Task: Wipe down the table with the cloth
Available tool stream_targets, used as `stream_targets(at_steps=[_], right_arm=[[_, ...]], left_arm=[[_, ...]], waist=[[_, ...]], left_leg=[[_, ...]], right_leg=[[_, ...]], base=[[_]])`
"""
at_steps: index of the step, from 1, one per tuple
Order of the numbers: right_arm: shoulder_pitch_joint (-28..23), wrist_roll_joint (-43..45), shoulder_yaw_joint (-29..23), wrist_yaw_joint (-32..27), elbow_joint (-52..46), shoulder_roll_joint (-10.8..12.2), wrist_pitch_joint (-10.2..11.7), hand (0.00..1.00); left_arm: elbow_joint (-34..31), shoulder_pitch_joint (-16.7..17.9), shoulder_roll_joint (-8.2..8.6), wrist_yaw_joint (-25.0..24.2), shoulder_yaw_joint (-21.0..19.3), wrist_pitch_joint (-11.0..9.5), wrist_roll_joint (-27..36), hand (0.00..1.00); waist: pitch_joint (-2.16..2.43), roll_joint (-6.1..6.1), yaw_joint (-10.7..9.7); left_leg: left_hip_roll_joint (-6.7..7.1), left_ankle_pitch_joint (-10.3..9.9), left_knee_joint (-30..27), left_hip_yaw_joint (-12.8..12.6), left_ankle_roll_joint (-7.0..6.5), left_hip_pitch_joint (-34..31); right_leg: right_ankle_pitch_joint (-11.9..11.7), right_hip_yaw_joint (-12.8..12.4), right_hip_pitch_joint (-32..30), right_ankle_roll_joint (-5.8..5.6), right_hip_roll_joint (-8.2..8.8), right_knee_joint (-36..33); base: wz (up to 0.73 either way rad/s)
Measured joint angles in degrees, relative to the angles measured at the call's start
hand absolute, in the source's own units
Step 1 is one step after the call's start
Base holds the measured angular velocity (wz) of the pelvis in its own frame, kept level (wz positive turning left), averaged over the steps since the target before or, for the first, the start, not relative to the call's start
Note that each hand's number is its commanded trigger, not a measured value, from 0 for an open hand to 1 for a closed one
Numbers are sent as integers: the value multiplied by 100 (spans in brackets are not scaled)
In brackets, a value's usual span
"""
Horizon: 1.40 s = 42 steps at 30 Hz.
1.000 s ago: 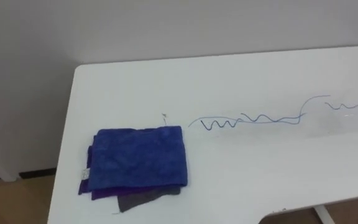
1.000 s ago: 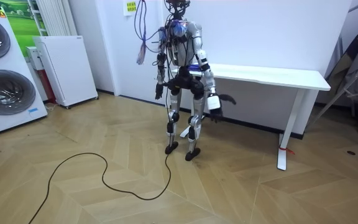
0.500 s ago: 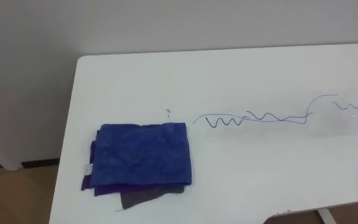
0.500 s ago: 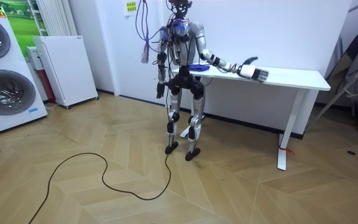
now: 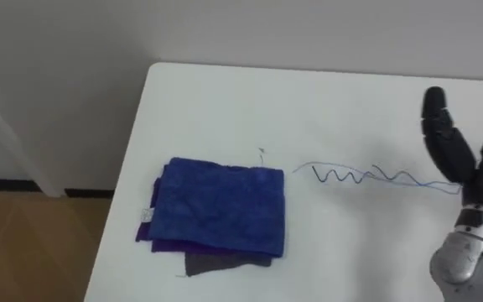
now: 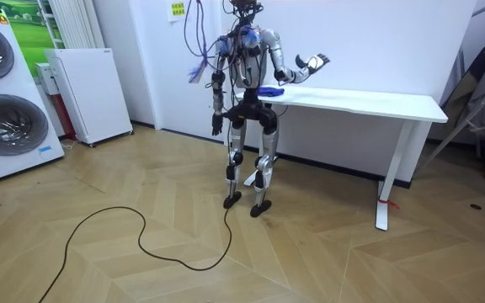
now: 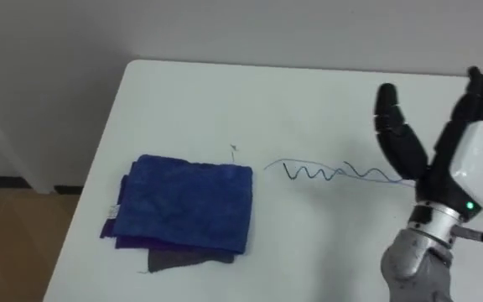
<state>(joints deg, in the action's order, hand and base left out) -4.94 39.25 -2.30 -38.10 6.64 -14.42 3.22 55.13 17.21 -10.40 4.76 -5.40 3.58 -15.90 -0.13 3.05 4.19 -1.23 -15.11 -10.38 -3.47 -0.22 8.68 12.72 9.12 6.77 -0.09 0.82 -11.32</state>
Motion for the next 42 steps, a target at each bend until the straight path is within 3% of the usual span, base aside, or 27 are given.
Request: stream_targets(at_steps=[5,10,18,20,27,32,42], right_arm=[[95,159,427,276,-127,0,42,0],[66,806,1083,564,-324,-1,71,0],[-9,1598,2015,940,-306,-39,118,0],[-111,1768,2202,1045,-234,-57,126,0],[-192,2159,2587,1333,127,-124,126,0],[-188,2235,2621,1384,259,-150,225,0],[-245,2319,2862,1379,839,-152,223,0]], left_arm=[[-3,28,-3,2,24,2,-1,0],[48,13,10,-1,243,5,13,0],[215,-217,34,5,589,-1,4,0],[198,-222,23,4,615,-13,5,0],[215,-269,11,-32,625,-108,4,0],[229,-319,-43,-47,780,-153,4,0],[278,-305,-52,-48,913,-149,-10,0]], waist=[[-5,-6,111],[-27,-101,224],[11,-133,253],[40,-109,267],[33,-87,401],[-38,-20,430],[-25,-68,521]], left_leg=[[6,0,-5,156,0,-49],[3,1,-4,179,1,-35],[7,1,19,243,2,-19],[13,1,54,272,2,10],[16,1,103,397,2,85],[32,1,107,445,2,35],[58,2,101,585,0,-11]], right_leg=[[-13,177,59,-4,5,71],[-14,208,85,-4,3,87],[-14,227,126,-4,4,109],[-14,232,202,-5,-1,184],[-14,252,256,-5,-6,197],[-15,279,306,-6,2,274],[-15,360,237,-6,22,245]], base=[[17],[2],[3],[7],[3],[10],[4]])
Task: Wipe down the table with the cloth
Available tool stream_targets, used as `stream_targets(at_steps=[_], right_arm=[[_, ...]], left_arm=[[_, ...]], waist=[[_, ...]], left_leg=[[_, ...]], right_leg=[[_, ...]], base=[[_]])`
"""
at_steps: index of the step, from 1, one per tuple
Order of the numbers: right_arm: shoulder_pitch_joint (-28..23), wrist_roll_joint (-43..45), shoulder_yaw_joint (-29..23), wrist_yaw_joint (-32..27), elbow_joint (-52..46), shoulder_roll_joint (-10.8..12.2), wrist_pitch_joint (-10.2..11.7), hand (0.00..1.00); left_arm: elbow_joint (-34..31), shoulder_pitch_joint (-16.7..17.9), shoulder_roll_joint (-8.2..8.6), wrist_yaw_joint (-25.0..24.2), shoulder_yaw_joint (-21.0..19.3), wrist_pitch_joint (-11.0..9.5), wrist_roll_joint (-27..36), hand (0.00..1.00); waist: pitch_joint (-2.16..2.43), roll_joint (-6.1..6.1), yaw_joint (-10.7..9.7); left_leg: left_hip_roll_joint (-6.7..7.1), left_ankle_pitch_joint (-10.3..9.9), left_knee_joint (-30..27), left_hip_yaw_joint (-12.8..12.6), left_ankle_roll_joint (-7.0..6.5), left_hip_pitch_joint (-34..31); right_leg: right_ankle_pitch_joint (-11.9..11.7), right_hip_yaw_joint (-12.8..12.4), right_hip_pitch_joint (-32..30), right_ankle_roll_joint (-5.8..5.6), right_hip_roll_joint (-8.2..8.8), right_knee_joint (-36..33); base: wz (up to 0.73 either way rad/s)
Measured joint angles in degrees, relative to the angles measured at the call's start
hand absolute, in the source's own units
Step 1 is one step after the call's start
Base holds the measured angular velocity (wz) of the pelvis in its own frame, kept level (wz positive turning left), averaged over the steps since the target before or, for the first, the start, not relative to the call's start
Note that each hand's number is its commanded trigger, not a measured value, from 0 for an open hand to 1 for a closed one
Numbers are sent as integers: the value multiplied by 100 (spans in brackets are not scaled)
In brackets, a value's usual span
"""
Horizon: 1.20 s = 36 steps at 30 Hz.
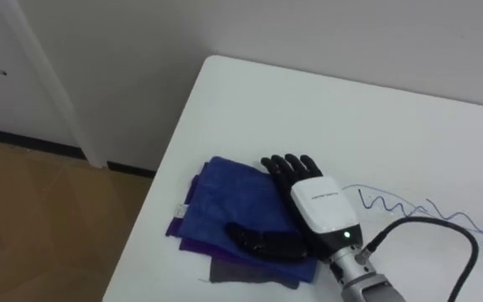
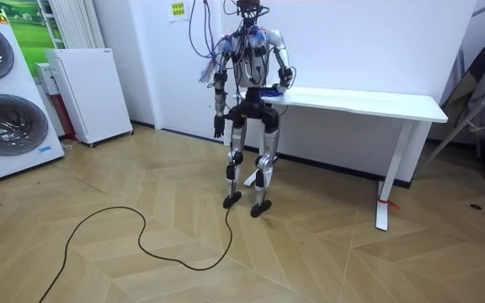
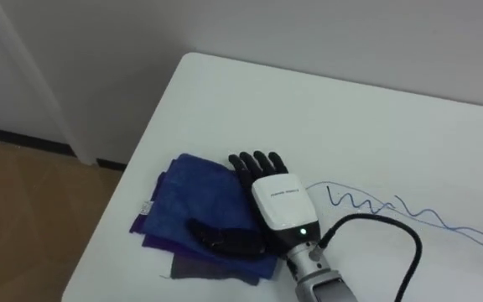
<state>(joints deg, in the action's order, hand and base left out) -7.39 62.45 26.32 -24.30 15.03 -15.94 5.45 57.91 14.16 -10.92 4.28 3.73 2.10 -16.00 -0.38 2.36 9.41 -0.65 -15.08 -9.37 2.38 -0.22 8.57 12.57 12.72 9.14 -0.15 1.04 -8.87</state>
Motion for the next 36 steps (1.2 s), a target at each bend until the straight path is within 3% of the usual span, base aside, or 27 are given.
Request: stream_targets(at_steps=[2,5,6,7,8,9,10,11,12,13,14,15,17,19,27,36], right_arm=[[-37,110,0,0,-1,-2,7,0],[-76,293,-3,0,-2,-3,69,0],[-83,304,-7,-1,-2,-12,81,0],[-121,303,-12,-2,6,22,117,0],[-46,310,13,-6,1,96,201,0],[-22,307,64,-23,18,92,227,0],[-53,309,155,-55,35,116,187,0],[-63,382,148,-63,37,77,184,0],[-60,414,115,-62,37,56,157,0],[-57,471,56,-62,53,63,75,0],[-62,504,52,-70,98,27,67,0],[-56,637,56,-102,174,25,78,0],[-43,785,56,-283,286,8,72,0],[-55,785,54,-406,312,-5,39,0],[-71,782,55,-557,194,-14,-54,0],[-71,785,56,-952,-153,-28,-63,0]], left_arm=[[-9,14,-1,0,2,1,-2,0],[-8,91,3,-24,5,0,-38,0],[-7,84,9,-42,14,2,-48,0],[-12,53,-25,-50,48,-25,-70,0],[4,54,-117,-15,25,-43,-108,0],[98,58,-106,-8,8,-37,-118,0],[238,39,-117,-24,8,-11,-135,0],[316,-56,-109,-68,37,5,-182,0],[310,-118,-111,-92,64,-1,-187,0],[269,-175,-127,-101,103,-9,-218,0],[279,-170,-142,-101,114,3,-218,0],[278,-110,-142,-100,195,100,-219,0],[294,-45,-125,-115,332,212,-218,0],[371,-49,-78,-119,331,278,-218,0],[392,-82,-67,-122,324,393,-219,0],[391,-146,-46,-149,330,456,-218,0]], waist=[[0,-33,13],[43,-78,4],[18,-132,-26],[10,-241,-22],[10,-174,46],[37,-212,35],[39,-184,-149],[10,-153,-233],[-18,-129,-226],[-43,-36,-160],[-20,27,-119],[35,53,-53],[19,86,100],[16,78,94],[24,16,196],[74,-66,184]], left_leg=[[-8,2,0,269,-2,70],[-27,11,4,402,-10,160],[-69,28,32,530,-30,239],[-242,44,54,992,-49,313],[-257,37,40,1176,-37,266],[-327,-1,20,1177,34,227],[-360,-43,-78,841,277,147],[-330,-42,26,455,293,-7],[-287,-38,90,343,287,-142],[-192,251,113,118,72,-455],[-170,396,79,-5,47,-502],[-115,474,73,-147,29,-399],[-12,475,75,-146,15,-284],[59,482,72,-149,-23,-300],[105,442,-29,-159,-73,-410],[123,459,33,-152,-103,-386]], right_leg=[[1,15,-19,0,-12,-93],[1,28,18,0,-17,-282],[11,78,-77,5,-30,-530],[132,-5,-429,20,-183,-784],[-135,-342,-763,203,-369,-64],[-450,-240,-789,373,-433,-64],[-584,-235,-695,377,-392,-78],[-584,-475,-648,377,-337,-75],[-581,-689,-626,371,-302,-53],[-547,-980,-597,292,-200,-22],[-521,-987,-584,222,-161,-13],[-502,-860,-525,140,-119,16],[-466,-551,-430,80,-64,33],[-465,-382,-398,79,-7,28],[-422,-337,-429,17,38,3],[-433,-298,-411,25,47,2]], base=[[0],[-2],[-8],[-44],[-50],[-19],[42],[62],[61],[40],[23],[0],[-4],[7],[0],[2]])
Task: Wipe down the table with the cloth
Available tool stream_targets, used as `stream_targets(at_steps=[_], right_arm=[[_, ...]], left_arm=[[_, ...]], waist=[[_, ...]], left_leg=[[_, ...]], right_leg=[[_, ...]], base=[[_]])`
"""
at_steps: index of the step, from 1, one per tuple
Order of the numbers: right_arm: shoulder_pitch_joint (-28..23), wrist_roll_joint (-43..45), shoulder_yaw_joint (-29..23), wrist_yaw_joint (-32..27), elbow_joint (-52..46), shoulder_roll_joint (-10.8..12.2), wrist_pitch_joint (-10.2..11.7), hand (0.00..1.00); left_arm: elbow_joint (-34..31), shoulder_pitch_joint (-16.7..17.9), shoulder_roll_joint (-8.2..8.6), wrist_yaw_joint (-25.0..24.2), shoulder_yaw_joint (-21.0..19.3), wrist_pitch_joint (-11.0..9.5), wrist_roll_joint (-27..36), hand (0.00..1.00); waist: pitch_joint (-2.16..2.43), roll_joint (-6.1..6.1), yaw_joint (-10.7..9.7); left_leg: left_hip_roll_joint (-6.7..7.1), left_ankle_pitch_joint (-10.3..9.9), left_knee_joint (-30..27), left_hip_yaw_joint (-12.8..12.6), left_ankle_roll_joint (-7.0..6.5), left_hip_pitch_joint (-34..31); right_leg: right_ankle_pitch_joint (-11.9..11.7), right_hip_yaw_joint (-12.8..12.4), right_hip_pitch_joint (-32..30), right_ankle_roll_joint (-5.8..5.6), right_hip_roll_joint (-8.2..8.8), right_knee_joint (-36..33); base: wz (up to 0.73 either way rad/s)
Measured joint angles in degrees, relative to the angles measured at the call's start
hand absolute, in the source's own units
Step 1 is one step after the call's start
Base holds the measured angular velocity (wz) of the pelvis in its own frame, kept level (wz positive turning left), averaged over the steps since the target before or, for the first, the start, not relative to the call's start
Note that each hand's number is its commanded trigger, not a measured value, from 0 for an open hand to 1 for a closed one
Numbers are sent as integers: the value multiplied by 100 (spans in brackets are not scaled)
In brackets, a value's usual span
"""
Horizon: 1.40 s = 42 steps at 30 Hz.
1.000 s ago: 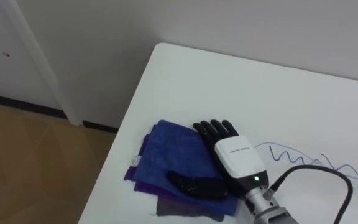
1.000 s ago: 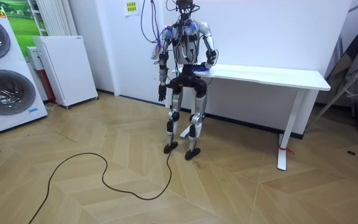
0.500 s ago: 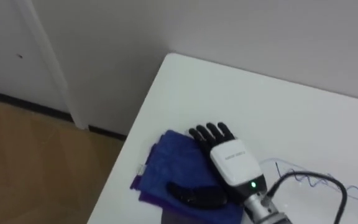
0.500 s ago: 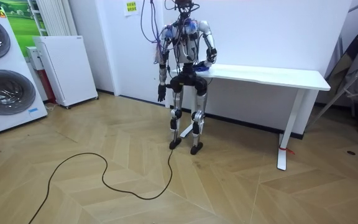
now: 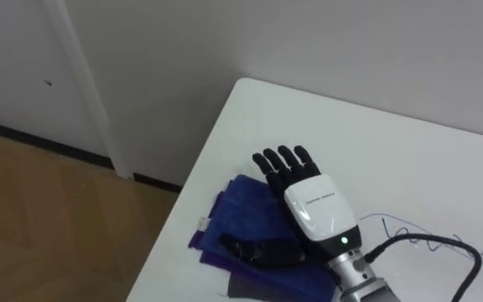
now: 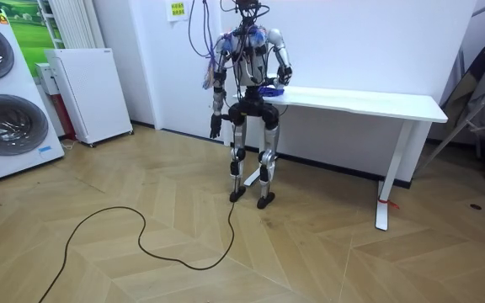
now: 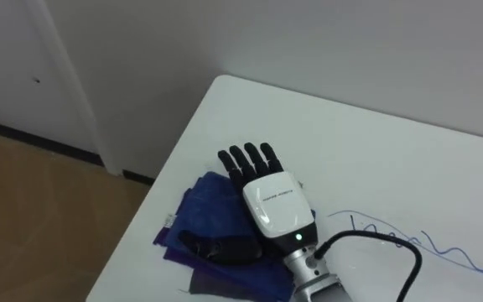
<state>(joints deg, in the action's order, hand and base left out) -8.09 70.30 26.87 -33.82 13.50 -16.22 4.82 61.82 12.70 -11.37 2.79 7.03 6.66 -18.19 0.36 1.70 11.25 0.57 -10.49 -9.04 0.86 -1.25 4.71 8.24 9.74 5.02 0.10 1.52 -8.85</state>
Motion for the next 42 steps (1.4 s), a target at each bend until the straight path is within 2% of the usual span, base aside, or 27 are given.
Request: stream_targets(at_steps=[9,13,25,42], right_arm=[[-4,-13,21,-17,-28,-59,50,0],[-228,-17,77,-3,-555,-191,161,0],[-641,-20,251,356,-500,-176,180,0],[-720,-260,355,457,-66,-84,151,0]], left_arm=[[39,-141,25,-73,226,-5,48,0],[137,-155,26,-185,223,-31,45,0],[182,-191,69,-344,228,-44,15,0],[293,-317,61,-319,223,-14,58,0]], waist=[[-12,-2,5],[-19,-13,4],[-27,-5,-7],[-15,5,-29]], left_leg=[[-10,-27,131,-80,-28,110],[-8,-40,126,-90,-34,106],[-4,-47,129,-121,-45,34],[-6,-49,140,-155,-48,35]], right_leg=[[11,-19,42,-18,-5,10],[15,-28,41,-24,-4,9],[19,-26,-44,-31,7,8],[20,-16,-45,-32,7,24]], base=[[-4],[0],[0],[0]])
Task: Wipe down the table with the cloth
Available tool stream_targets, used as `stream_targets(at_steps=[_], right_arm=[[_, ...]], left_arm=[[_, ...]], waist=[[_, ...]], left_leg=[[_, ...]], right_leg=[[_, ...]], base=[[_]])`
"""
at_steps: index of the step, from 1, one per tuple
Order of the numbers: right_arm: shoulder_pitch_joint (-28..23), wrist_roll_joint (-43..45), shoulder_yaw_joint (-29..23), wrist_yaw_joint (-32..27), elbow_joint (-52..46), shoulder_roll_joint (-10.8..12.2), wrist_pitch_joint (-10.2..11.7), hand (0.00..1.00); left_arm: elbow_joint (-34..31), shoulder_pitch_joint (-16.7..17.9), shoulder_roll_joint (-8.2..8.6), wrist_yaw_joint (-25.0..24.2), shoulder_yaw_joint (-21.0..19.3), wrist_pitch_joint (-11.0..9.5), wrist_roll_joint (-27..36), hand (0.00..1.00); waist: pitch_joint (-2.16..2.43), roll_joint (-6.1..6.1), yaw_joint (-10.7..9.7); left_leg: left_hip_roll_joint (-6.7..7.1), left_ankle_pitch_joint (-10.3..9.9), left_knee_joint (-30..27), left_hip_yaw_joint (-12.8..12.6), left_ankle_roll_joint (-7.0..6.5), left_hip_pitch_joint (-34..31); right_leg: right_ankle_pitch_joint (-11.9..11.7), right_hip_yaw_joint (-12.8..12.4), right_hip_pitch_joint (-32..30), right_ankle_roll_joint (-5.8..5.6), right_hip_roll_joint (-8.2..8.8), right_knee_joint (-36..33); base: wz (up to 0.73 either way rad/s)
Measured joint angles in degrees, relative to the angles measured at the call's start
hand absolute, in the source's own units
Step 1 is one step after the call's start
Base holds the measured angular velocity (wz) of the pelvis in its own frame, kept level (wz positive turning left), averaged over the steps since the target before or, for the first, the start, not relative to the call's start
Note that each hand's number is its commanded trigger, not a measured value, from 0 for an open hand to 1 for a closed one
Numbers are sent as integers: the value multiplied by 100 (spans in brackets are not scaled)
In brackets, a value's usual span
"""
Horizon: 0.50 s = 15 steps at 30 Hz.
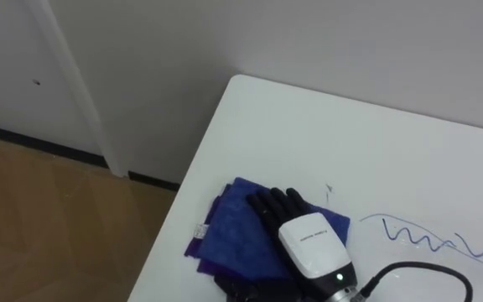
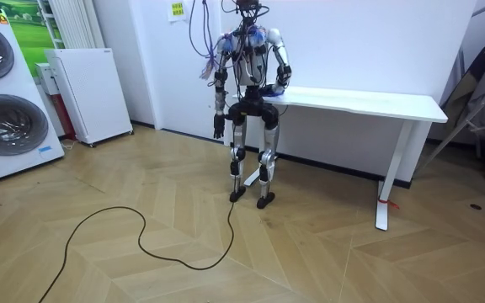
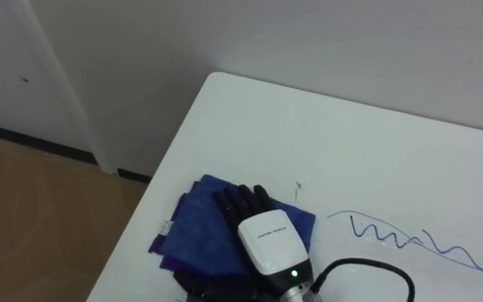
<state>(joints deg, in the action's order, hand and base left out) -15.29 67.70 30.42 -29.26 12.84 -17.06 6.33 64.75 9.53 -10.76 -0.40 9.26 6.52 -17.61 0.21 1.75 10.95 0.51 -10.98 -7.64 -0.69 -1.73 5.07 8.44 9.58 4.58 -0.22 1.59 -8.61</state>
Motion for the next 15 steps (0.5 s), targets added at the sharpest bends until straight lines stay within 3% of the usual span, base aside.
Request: stream_targets(at_steps=[2,3,4,5,15], right_arm=[[0,0,0,10,5,0,-2,0],[1,3,0,18,5,0,-3,22],[6,5,0,33,12,0,-6,51],[10,7,0,41,29,0,-5,100],[361,117,-119,-85,70,114,-2,100]], left_arm=[[-2,-2,0,0,0,1,1,0],[-3,-3,0,-1,0,2,1,0],[-9,-6,0,-6,0,2,0,0],[-18,-12,0,-15,1,1,-1,0],[-35,-16,5,-20,-2,-23,-7,0]], waist=[[9,10,-13],[13,13,-19],[17,18,-34],[21,24,-48],[25,8,-155]], left_leg=[[1,0,-2,0,0,-1],[1,0,-2,1,0,-2],[1,0,-4,2,0,-3],[1,0,-5,2,0,-3],[10,-1,-9,-3,-2,107]], right_leg=[[0,-3,0,0,0,0],[0,-2,0,0,0,0],[0,1,0,0,1,0],[0,0,1,0,2,0],[4,2,118,-6,15,2]], base=[[0],[0],[0],[0],[0]])
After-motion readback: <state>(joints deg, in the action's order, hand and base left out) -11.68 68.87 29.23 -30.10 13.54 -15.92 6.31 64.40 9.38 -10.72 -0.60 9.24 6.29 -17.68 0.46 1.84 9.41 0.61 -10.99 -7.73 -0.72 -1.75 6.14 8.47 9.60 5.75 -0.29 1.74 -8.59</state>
